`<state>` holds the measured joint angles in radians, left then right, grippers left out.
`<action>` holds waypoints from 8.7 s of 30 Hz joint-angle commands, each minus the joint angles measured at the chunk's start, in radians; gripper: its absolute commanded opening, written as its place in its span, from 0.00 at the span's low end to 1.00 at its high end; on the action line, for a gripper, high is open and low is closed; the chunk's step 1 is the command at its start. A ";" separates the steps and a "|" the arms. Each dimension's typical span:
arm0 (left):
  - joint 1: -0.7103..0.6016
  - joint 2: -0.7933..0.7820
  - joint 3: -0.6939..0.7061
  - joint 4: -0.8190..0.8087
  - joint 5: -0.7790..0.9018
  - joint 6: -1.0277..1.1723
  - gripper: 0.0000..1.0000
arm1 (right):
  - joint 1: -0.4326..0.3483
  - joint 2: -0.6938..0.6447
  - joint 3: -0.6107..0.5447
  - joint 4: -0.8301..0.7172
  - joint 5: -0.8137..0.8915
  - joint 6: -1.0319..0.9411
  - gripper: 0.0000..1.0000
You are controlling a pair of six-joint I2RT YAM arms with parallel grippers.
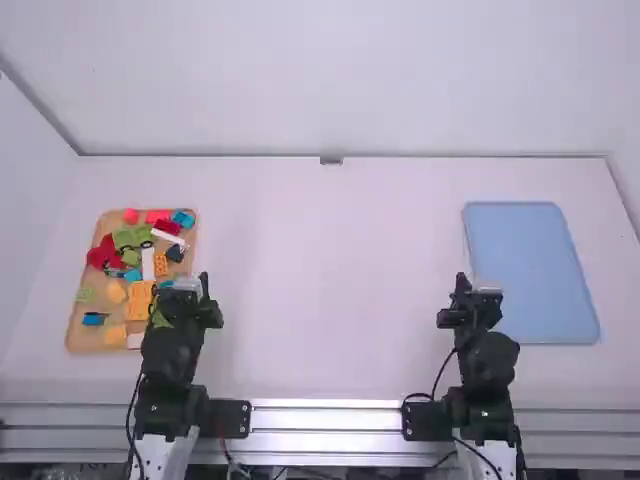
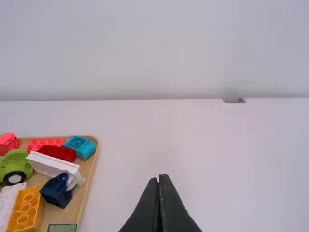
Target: Assemble lego blocks to make yellow taxi
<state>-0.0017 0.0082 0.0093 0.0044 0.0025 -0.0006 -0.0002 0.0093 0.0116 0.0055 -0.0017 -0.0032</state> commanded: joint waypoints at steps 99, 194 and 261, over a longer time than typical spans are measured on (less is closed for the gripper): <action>0.713 1.728 0.963 -0.649 -0.021 0.474 0.85 | 0.093 1.669 1.500 -0.267 -0.079 -0.023 0.99; -0.194 1.660 1.568 -0.747 -0.067 0.162 0.99 | 0.259 1.462 1.112 0.074 0.293 -0.053 0.99; 0.833 1.878 1.107 -0.548 0.085 0.076 0.56 | 0.263 1.462 1.112 0.108 0.174 -0.046 0.98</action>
<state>0.8349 1.8702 1.1275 -0.5446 0.0765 0.0544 0.2588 1.4883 1.1301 0.1097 0.1692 -0.0540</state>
